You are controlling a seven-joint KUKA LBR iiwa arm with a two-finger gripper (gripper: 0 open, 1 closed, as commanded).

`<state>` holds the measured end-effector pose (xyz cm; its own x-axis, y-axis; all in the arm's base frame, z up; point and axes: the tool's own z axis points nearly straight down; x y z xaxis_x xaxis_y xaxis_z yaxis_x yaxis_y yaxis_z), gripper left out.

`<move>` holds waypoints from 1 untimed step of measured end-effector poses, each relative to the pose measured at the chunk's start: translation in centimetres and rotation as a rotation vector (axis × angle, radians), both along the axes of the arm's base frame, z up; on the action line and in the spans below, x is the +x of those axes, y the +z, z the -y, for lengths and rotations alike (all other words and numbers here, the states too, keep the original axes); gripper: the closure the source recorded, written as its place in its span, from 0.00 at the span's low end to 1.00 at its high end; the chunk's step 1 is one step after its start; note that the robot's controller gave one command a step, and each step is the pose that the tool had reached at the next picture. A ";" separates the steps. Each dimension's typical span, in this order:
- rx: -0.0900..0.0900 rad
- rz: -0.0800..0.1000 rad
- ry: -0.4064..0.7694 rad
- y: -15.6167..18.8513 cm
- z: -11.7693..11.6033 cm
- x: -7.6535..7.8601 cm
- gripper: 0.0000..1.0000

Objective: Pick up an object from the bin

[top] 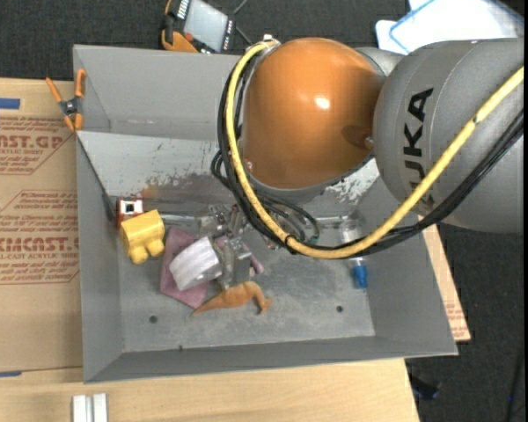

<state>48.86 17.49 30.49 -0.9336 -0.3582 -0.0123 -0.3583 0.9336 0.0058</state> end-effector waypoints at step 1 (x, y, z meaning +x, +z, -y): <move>-0.002 -0.005 0.000 -0.2 0.0 -0.1 1.00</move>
Offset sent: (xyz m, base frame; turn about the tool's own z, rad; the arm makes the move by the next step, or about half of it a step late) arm -0.0020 0.0071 -0.0189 0.0133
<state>48.77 17.45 30.24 -0.9337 -0.3580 -0.0066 -0.3580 0.9337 0.0057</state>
